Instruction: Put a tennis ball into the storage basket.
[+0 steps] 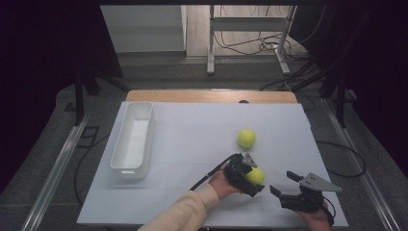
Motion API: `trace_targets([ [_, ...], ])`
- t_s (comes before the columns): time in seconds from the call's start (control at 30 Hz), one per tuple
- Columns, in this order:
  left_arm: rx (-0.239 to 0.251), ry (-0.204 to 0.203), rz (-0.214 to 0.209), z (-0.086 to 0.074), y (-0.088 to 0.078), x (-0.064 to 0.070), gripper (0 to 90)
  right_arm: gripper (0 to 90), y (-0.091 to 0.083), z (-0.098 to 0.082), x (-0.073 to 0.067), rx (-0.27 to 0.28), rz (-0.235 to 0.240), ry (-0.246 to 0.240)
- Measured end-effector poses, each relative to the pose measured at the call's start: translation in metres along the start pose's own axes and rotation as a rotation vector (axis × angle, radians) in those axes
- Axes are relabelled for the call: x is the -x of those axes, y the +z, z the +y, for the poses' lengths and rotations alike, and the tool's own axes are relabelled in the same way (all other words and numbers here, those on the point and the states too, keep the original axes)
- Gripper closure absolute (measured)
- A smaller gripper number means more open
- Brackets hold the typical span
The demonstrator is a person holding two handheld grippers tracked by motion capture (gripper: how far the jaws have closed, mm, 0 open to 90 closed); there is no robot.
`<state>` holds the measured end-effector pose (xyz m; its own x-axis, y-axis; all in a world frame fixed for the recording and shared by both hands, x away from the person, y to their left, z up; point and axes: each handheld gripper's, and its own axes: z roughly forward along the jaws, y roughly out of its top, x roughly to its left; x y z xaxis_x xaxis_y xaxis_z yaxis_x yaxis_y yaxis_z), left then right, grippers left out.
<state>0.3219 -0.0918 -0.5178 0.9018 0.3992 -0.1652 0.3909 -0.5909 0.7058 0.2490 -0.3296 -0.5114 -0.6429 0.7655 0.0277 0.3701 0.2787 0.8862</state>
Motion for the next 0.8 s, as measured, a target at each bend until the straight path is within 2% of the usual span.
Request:
trace_targets([
  [0.13,-0.013,-0.024,-0.007,0.000,0.003,-0.001,15.7,13.6,0.000,0.000,0.000,0.000,-0.002,0.001],
  [0.27,-0.016,-0.019,-0.007,0.000,0.004,-0.002,25.8,13.6,0.000,0.000,0.000,-0.003,0.000,0.001],
  [0.47,-0.012,-0.011,-0.015,-0.001,0.003,-0.003,26.6,13.6,0.000,0.000,0.000,0.003,-0.001,0.003],
  [0.53,0.005,-0.019,-0.025,0.000,0.002,-0.001,26.6,13.7,0.000,0.000,0.000,0.004,-0.001,0.002],
  [0.8,0.025,-0.001,-0.025,0.000,-0.009,0.000,26.6,13.7,-0.001,0.000,0.000,0.006,-0.008,0.001],
])
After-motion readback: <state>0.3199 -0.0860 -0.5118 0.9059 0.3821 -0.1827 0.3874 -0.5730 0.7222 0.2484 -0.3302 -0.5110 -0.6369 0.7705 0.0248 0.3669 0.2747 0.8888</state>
